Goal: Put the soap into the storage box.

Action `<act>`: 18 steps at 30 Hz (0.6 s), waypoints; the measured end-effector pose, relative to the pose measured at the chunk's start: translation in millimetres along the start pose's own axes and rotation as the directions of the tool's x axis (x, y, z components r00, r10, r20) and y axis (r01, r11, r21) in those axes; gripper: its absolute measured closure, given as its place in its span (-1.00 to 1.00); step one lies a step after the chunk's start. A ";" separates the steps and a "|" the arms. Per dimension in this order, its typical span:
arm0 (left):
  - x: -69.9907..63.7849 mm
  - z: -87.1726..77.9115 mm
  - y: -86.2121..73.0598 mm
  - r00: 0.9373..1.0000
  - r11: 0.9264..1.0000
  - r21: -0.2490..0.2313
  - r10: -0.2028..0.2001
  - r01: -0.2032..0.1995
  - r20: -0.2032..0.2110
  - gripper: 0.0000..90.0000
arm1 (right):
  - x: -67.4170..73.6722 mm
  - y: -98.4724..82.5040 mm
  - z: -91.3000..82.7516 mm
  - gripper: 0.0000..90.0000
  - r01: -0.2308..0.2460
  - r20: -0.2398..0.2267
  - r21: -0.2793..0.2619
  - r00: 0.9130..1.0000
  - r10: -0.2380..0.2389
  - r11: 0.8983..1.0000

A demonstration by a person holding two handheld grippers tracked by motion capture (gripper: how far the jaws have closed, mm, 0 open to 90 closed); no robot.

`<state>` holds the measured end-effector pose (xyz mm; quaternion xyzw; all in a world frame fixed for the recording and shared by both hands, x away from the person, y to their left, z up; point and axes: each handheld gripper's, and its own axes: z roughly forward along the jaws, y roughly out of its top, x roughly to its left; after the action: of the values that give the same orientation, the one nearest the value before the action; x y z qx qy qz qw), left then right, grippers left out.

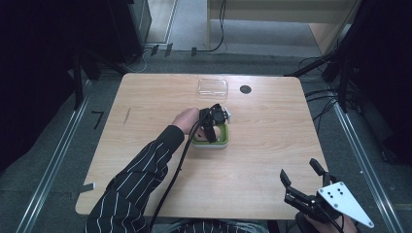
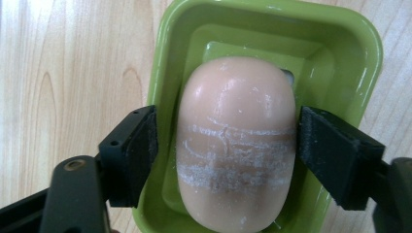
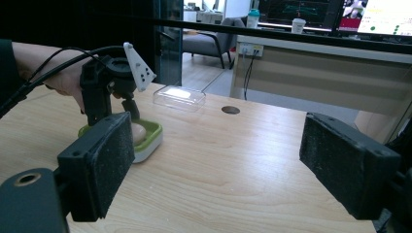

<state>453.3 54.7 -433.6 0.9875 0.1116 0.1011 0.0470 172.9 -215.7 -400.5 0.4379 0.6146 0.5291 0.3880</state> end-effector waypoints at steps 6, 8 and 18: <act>2.7 -2.2 -3.0 1.000 1.000 0.012 -0.027 0.027 0.009 -0.63 | -0.3 -0.1 0.5 -0.71 0.001 0.000 0.003 1.000 -0.001 1.000; 2.8 -3.7 -3.8 0.999 0.999 0.010 -0.036 0.036 0.009 -0.68 | -0.5 -0.3 0.0 -0.71 -0.001 0.001 0.003 1.000 0.001 1.000; 0.5 -13.4 -3.4 0.998 0.998 0.026 -0.055 0.054 0.036 -0.81 | -1.7 -0.7 -3.5 -0.71 -0.004 0.011 0.000 1.000 0.004 1.000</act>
<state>450.3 59.1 -420.8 0.9863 0.1389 0.0800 0.0395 170.1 -218.5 -400.7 0.4421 0.6116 0.5274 0.3904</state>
